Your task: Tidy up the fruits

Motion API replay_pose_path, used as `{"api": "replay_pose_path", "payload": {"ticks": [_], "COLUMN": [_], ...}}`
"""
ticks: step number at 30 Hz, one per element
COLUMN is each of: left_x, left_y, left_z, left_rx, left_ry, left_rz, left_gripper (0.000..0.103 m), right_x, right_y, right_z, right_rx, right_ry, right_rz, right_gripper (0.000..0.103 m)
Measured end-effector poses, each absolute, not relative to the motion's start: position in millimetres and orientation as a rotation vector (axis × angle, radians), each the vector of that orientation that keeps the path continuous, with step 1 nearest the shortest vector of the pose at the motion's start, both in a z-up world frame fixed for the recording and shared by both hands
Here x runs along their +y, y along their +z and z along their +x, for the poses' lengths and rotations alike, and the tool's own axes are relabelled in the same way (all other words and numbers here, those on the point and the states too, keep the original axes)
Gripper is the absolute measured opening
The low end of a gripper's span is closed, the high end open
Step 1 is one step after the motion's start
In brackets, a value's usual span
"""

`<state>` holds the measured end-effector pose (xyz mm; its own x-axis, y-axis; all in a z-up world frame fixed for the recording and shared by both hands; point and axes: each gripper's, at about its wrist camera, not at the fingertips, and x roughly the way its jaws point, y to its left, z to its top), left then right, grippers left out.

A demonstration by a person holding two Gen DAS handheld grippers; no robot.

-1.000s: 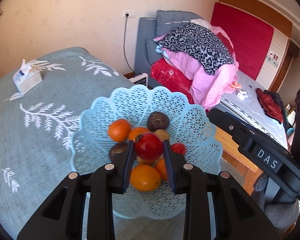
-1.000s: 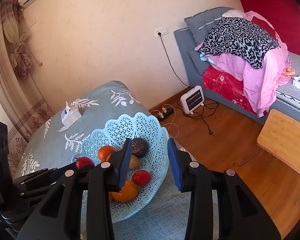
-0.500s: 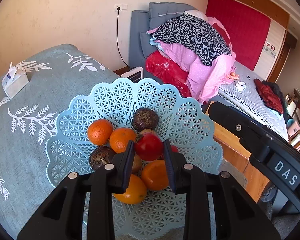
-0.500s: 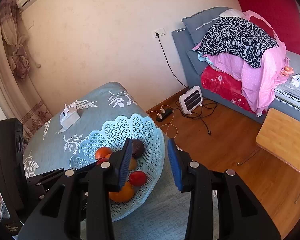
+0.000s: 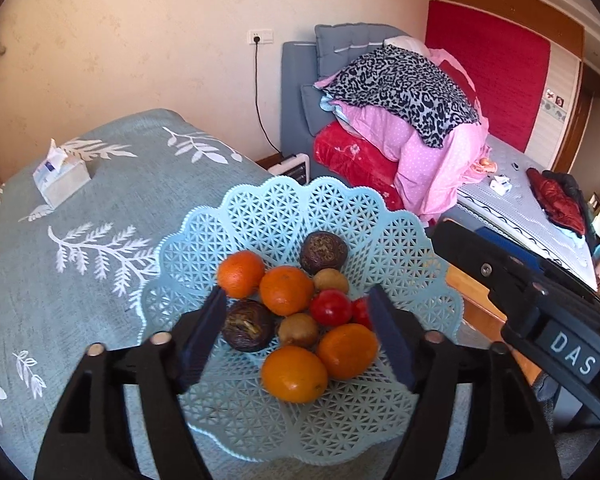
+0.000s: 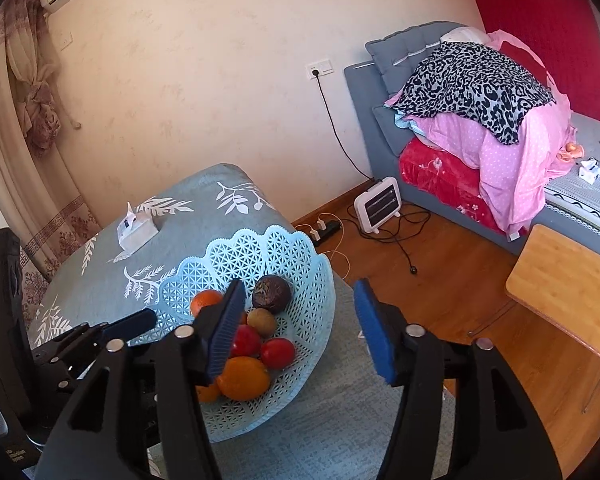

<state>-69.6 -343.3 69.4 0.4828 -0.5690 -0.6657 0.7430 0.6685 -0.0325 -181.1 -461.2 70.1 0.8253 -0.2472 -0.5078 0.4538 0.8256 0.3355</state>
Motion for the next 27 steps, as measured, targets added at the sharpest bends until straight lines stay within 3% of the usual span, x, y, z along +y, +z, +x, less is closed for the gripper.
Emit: {"api": "replay_pose_path", "payload": {"ticks": [2,4,20,27], "left_x": [-338,-333,-287,-264], "left_y": [72,75,79,82], "left_z": [-71,-74,-80,-81], "left_rx": [0.671,0.645,0.533,0.515], "left_ry": [-0.792,-0.764,-0.496,-0.43], "left_rz": [0.28,0.291,0.391,0.384], "left_gripper": [0.084,0.087,0.092,0.092], "right_x": [-460,-459,-412,-388], "right_y": [70,70,73,70], "right_z": [-184,-187,-194,-191], "right_rx": [0.457,0.456,0.489,0.522], "right_ry": [-0.398,-0.41,-0.341,-0.277], "right_rz": [0.46,0.447,0.269,0.218], "right_gripper": [0.081,0.086,0.1,0.1]}}
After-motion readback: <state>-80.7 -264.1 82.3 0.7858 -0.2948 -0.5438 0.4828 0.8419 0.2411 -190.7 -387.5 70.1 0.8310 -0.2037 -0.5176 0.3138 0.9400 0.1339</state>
